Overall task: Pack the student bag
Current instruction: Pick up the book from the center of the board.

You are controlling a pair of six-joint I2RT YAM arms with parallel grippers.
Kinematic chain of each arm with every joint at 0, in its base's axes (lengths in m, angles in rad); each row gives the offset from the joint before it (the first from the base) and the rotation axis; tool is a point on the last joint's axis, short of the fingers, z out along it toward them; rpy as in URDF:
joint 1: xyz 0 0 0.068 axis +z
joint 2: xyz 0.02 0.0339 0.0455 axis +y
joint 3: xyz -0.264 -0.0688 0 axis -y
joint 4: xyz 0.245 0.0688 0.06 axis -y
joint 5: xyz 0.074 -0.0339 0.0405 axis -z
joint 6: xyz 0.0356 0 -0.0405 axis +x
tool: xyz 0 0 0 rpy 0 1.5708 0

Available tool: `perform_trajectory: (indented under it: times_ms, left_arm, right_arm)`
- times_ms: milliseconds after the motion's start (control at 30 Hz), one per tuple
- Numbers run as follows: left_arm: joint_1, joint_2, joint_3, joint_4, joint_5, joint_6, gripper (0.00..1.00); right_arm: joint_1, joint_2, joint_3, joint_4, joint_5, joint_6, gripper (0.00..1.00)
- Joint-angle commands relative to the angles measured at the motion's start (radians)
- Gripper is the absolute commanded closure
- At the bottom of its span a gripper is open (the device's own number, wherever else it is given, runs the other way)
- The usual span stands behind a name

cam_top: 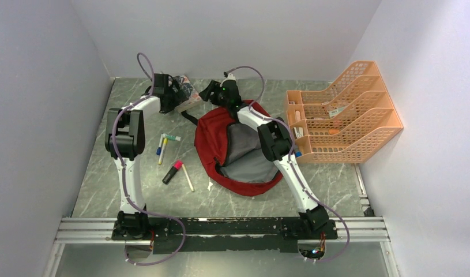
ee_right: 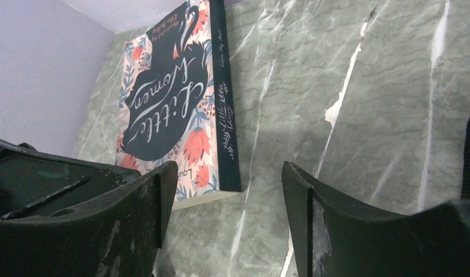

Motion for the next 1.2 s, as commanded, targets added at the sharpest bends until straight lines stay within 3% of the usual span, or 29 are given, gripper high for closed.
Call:
perform_trajectory:
  times_ms: [0, 100, 367, 533, 633, 900, 1067, 1167]
  left_arm:
    - [-0.005, 0.008, -0.021, -0.019, -0.051, 0.040, 0.06]
    - [-0.003, 0.000, -0.018, -0.013, -0.041, 0.042, 0.06]
    - [-0.008, -0.006, -0.023, -0.002, -0.035, 0.009, 0.05]
    - [-0.006, 0.011, 0.003, -0.030, -0.043, 0.017, 0.06]
    - [-0.006, 0.028, 0.015, -0.042, -0.052, 0.013, 0.11]
    - [-0.004, 0.080, 0.045, -0.044, -0.035, 0.008, 0.44]
    - [0.011, 0.111, 0.068, -0.052, 0.028, 0.039, 0.90]
    - [0.029, 0.128, 0.076, -0.071, 0.072, 0.087, 0.95]
  right_arm:
    - [-0.042, -0.042, -0.086, -0.100, -0.023, -0.003, 0.30]
    - [-0.071, -0.077, -0.115, -0.107, -0.042, 0.008, 0.31]
    - [-0.069, -0.060, 0.063, -0.233, -0.027, -0.032, 0.31]
    - [-0.065, -0.067, 0.062, -0.222, -0.016, -0.028, 0.31]
    - [-0.053, -0.080, 0.029, -0.217, -0.001, -0.052, 0.32]
    - [-0.021, -0.102, -0.026, -0.206, 0.018, -0.103, 0.32]
    - [-0.010, -0.114, -0.042, -0.190, 0.015, -0.126, 0.32]
    - [-0.007, -0.110, -0.032, -0.192, -0.021, -0.142, 0.32]
